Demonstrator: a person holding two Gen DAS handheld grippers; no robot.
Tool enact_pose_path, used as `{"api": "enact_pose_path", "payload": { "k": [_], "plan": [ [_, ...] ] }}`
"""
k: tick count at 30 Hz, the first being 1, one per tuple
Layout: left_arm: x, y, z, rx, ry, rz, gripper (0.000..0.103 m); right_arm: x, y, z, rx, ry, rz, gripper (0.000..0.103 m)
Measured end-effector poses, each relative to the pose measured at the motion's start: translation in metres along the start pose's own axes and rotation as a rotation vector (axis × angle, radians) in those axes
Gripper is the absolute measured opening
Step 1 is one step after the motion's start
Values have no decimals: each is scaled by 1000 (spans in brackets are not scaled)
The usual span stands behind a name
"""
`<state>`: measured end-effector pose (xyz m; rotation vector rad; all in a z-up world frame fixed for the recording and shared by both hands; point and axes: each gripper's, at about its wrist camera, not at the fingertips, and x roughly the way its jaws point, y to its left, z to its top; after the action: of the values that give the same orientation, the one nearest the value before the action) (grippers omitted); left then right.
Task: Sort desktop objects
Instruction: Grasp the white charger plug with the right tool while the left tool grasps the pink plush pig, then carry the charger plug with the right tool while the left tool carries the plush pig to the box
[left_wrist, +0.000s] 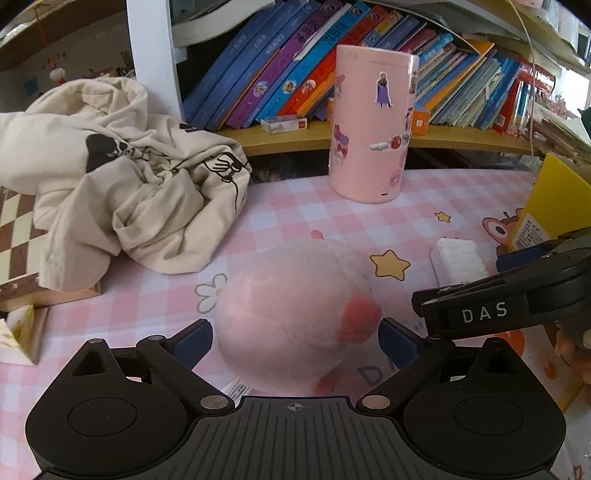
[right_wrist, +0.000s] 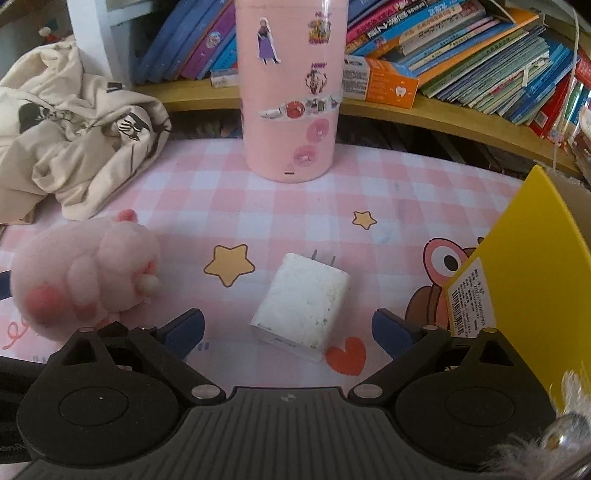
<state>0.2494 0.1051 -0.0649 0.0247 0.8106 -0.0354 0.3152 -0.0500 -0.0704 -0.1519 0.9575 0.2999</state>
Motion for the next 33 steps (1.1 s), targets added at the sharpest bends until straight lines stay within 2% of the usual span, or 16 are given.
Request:
{"api": "enact_pose_path", "payload": {
  "k": [4, 8, 13, 16, 17, 18, 19, 22, 33],
  "plan": [
    [11, 3, 0, -3, 11, -8, 98, 6, -2, 0, 4, 18, 13, 92],
    [22, 3, 0, 4, 29, -12, 96, 8, -1, 0, -4, 14, 22, 90],
    [26, -1, 1, 38, 9, -27, 93, 7, 0, 1, -12, 3, 25, 80],
    [23, -3, 1, 58, 0, -47, 81, 5, 1, 1, -26, 2, 34, 70],
    [21, -4, 1, 64, -3, -53, 71, 5, 2, 2, -31, 1, 36, 67],
    [19, -4, 0, 68, 3, -59, 65, 4, 3, 2, -38, 0, 41, 58],
    [17, -5, 0, 71, 8, -65, 64, 2, 4, 2, -46, 1, 51, 51],
    [11, -6, -1, 83, 24, -84, 61, 0, 5, 4, -56, 22, 81, 49],
    [-47, 2, -30, 5, 10, -124, 61, -41, 10, -14, -62, 37, 193, 41]
  ]
}}
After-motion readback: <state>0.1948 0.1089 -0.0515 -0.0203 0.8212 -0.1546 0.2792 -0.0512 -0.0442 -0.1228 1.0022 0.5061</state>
